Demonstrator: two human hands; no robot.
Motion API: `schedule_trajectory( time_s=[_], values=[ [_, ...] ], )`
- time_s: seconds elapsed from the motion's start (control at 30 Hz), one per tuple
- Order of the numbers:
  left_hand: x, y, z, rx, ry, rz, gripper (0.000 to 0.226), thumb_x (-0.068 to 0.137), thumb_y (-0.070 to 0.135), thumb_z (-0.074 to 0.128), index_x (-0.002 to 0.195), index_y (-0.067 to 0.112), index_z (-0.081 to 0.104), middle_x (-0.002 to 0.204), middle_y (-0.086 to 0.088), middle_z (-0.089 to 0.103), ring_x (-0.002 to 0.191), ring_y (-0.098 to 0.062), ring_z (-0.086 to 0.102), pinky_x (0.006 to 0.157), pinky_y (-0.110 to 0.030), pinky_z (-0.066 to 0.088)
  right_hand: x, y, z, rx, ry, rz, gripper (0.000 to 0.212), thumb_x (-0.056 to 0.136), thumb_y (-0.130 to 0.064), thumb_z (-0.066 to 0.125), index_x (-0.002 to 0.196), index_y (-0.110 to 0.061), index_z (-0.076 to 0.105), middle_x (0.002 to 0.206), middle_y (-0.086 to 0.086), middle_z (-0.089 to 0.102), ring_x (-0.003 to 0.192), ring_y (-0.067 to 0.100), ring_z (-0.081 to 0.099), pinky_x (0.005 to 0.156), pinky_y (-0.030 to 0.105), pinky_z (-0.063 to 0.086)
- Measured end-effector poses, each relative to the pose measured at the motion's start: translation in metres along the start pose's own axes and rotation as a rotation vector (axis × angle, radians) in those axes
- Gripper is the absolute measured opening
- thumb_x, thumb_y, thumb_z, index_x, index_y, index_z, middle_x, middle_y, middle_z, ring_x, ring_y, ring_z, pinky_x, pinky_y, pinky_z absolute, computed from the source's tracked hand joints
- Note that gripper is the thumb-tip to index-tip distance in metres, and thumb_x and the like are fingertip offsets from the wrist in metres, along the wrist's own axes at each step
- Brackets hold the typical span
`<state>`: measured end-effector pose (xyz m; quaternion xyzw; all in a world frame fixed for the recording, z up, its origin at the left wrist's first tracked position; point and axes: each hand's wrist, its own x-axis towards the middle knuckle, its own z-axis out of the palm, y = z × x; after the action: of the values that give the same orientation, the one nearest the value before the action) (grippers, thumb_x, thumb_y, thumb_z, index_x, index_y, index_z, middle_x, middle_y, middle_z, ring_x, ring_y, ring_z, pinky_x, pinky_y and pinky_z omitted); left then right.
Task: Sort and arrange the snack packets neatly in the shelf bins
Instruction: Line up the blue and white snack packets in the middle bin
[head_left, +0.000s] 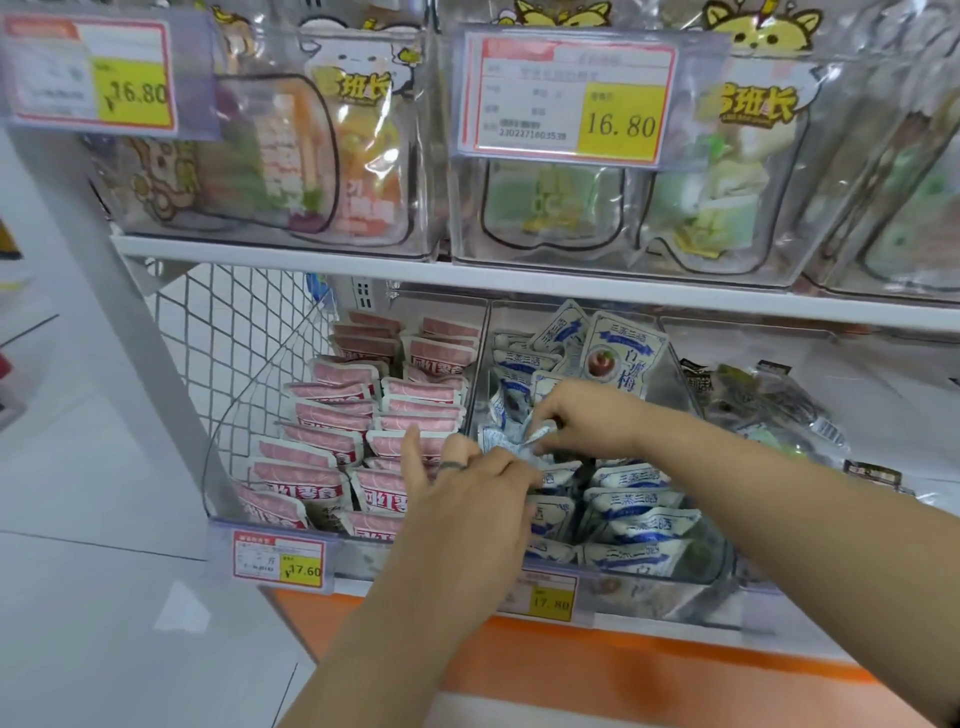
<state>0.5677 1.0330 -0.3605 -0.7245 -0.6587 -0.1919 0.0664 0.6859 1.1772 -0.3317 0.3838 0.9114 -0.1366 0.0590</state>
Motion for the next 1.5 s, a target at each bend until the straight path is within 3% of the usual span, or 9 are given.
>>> schedule_trajectory(
  time_s=[0.17, 0.27, 0.43, 0.67, 0.83, 1.17, 1.23, 1.37, 1.5],
  values=[
    [-0.001, -0.006, -0.001, 0.041, -0.055, 0.016, 0.018, 0.061, 0.033, 0.081, 0.075, 0.032, 0.070, 0.072, 0.019, 0.063, 0.084, -0.014, 0.060, 0.102, -0.056, 0.005, -0.031, -0.005, -0.027, 0.297, 0.331, 0.082, 0.012, 0.091, -0.029, 0.059, 0.101, -0.024, 0.060, 0.067, -0.006, 0.060, 0.047, -0.003, 0.057, 0.042, 0.007, 0.038],
    [-0.002, -0.002, -0.010, 0.084, -0.145, -0.012, 0.017, 0.080, 0.036, 0.066, 0.095, 0.031, 0.070, 0.092, 0.019, 0.065, 0.110, -0.014, 0.052, 0.102, -0.058, -0.018, -0.048, -0.006, -0.027, 0.509, 0.565, 0.099, 0.018, 0.091, -0.022, 0.059, 0.108, -0.020, 0.062, 0.073, -0.004, 0.062, 0.053, 0.007, 0.064, 0.040, 0.010, 0.040],
    [-0.003, 0.003, -0.008, 0.062, -0.153, -0.027, 0.034, 0.098, 0.039, 0.035, 0.125, 0.030, 0.053, 0.130, 0.018, 0.052, 0.140, -0.013, 0.015, 0.092, -0.055, -0.034, -0.067, -0.013, -0.005, 0.466, 0.823, -0.110, 0.037, 0.084, 0.013, 0.053, 0.102, -0.013, 0.071, 0.095, -0.006, 0.068, 0.086, -0.010, 0.060, 0.077, 0.003, 0.046],
    [-0.002, 0.003, -0.007, 0.054, -0.199, -0.046, 0.035, 0.098, 0.042, 0.032, 0.127, 0.033, 0.049, 0.132, 0.021, 0.049, 0.142, -0.012, 0.008, 0.097, -0.057, -0.027, -0.066, 0.006, 0.009, 0.326, 0.267, -0.030, 0.043, 0.088, 0.007, 0.044, 0.111, -0.019, 0.069, 0.126, -0.012, 0.057, 0.110, -0.007, 0.048, 0.087, -0.003, 0.035],
    [-0.002, 0.002, -0.006, 0.013, -0.193, -0.043, 0.034, 0.097, 0.042, 0.035, 0.125, 0.033, 0.051, 0.130, 0.021, 0.050, 0.142, -0.011, 0.007, 0.098, -0.056, -0.029, -0.051, -0.006, 0.001, 0.454, 0.393, 0.120, 0.019, 0.087, -0.020, 0.064, 0.105, -0.018, 0.069, 0.102, -0.005, 0.068, 0.070, -0.001, 0.057, 0.062, 0.008, 0.044],
    [-0.003, -0.002, -0.006, 0.002, -0.150, -0.021, 0.028, 0.094, 0.040, 0.044, 0.113, 0.030, 0.062, 0.118, 0.019, 0.060, 0.140, -0.015, 0.023, 0.097, -0.054, -0.030, -0.020, -0.025, -0.003, 0.431, 0.467, 0.246, 0.092, 0.067, -0.026, 0.082, 0.140, -0.019, 0.028, 0.131, 0.011, 0.039, 0.114, 0.023, 0.046, 0.082, 0.022, 0.036],
    [-0.002, -0.002, -0.009, 0.002, -0.144, -0.024, 0.027, 0.093, 0.040, 0.045, 0.110, 0.029, 0.064, 0.116, 0.019, 0.062, 0.139, -0.016, 0.026, 0.097, -0.054, -0.030, -0.024, -0.028, 0.001, 0.427, 0.459, 0.239, 0.096, 0.069, -0.021, 0.080, 0.143, -0.022, 0.021, 0.128, 0.010, 0.041, 0.104, 0.023, 0.052, 0.079, 0.022, 0.039],
    [-0.003, -0.002, -0.006, -0.011, -0.150, -0.017, 0.033, 0.097, 0.040, 0.037, 0.123, 0.031, 0.055, 0.128, 0.018, 0.054, 0.142, -0.013, 0.012, 0.096, -0.053, -0.032, -0.028, -0.024, 0.000, 0.586, 0.394, 0.264, 0.080, 0.079, -0.013, 0.072, 0.143, -0.018, 0.024, 0.086, -0.001, 0.052, 0.066, 0.012, 0.051, 0.059, 0.026, 0.044],
    [-0.003, -0.003, -0.006, -0.020, -0.166, -0.018, 0.035, 0.097, 0.041, 0.035, 0.125, 0.032, 0.054, 0.130, 0.020, 0.052, 0.142, -0.010, 0.010, 0.093, -0.052, -0.036, -0.036, -0.014, -0.013, 0.727, 0.648, 0.295, 0.055, 0.081, -0.017, 0.070, 0.130, -0.013, 0.046, 0.087, -0.002, 0.060, 0.074, 0.010, 0.056, 0.057, 0.017, 0.043]
  ],
)
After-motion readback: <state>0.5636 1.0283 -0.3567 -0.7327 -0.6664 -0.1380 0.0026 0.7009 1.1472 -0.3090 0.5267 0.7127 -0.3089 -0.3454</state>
